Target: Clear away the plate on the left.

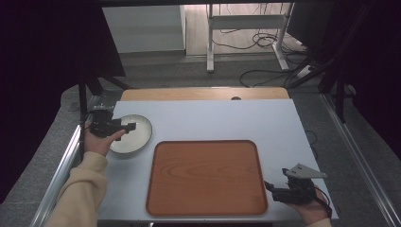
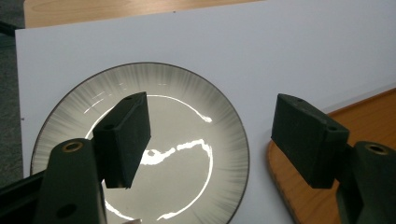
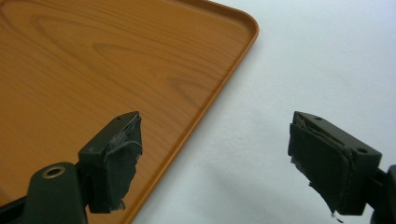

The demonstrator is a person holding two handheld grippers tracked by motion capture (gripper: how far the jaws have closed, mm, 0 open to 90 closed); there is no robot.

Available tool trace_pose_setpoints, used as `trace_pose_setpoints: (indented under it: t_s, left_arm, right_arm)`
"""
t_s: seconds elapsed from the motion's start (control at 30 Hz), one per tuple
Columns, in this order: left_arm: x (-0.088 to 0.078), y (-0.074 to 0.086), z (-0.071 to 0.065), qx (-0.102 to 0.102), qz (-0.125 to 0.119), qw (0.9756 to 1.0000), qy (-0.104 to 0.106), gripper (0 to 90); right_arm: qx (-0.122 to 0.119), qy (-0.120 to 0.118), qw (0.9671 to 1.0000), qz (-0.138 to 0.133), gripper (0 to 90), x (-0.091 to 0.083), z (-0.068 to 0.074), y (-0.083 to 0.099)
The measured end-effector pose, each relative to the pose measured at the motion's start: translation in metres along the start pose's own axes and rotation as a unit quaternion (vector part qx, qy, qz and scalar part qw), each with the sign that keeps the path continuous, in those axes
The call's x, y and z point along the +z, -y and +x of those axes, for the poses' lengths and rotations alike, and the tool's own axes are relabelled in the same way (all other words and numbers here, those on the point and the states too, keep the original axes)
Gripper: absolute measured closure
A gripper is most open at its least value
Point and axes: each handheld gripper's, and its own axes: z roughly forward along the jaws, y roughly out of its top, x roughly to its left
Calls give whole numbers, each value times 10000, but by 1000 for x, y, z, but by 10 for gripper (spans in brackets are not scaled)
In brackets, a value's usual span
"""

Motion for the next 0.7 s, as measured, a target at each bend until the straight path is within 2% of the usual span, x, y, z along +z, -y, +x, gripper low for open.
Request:
trace_pose_setpoints:
  t_s: [0.27, 0.7]
  left_arm:
    - [7, -3, 14, -76, 111, 9998, -148, 281]
    - [12, -6, 27, -165, 143, 9994, -279, 287]
  right_arm:
    - [5, -5, 10000, 15, 177, 0, 0, 0]
    - [19, -54, 10000, 16, 177, 2, 0, 0]
